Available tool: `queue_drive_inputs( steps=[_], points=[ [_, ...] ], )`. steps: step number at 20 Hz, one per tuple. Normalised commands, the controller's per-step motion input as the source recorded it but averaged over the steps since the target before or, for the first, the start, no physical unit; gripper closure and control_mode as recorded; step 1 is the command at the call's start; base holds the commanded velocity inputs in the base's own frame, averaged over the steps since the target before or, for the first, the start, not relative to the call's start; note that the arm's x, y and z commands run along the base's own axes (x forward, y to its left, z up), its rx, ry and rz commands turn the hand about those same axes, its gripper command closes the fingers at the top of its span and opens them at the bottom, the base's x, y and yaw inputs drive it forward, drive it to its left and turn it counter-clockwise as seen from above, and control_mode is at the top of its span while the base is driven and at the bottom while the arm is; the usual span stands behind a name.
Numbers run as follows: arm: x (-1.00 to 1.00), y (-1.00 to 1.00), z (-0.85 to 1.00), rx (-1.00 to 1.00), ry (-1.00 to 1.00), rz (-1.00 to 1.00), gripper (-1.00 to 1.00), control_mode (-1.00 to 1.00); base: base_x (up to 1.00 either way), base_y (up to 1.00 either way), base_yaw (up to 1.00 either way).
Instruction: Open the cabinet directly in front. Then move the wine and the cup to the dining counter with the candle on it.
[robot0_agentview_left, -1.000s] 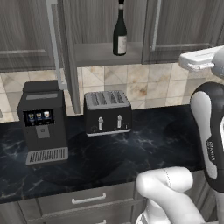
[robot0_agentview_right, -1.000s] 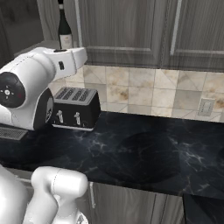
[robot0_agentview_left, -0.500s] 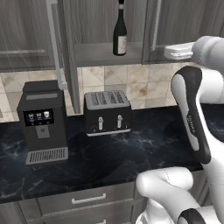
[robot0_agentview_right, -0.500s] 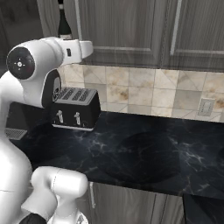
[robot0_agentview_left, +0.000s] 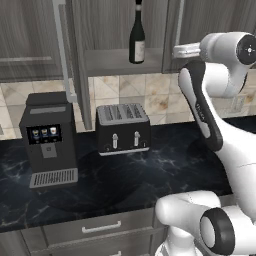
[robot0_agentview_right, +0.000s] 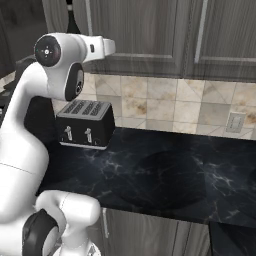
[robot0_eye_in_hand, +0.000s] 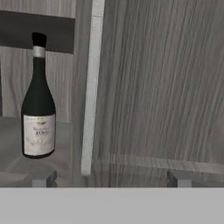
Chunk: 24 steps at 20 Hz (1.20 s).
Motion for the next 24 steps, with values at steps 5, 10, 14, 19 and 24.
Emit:
queue_drive_inputs(
  steps=[5,10,14,19,24],
  points=[
    [1.0,0.0,-0.42,0.0,0.0,-0.03,-1.0,-1.0,0.0,0.0,0.0],
    [1.0,0.0,-0.4,0.0,0.0,-0.03,-1.0,-1.0,0.0,0.0,0.0],
    [0.92,0.0,-0.12,0.0,0.0,-0.03,-1.0,-1.0,0.0,0.0,0.0],
    [0.59,0.0,-0.08,0.0,0.01,-0.03,1.0,-1.0,0.0,0.0,0.0],
    [0.0,0.0,0.0,0.0,0.0,0.0,1.0,-1.0,0.0,0.0,0.0]
  ],
)
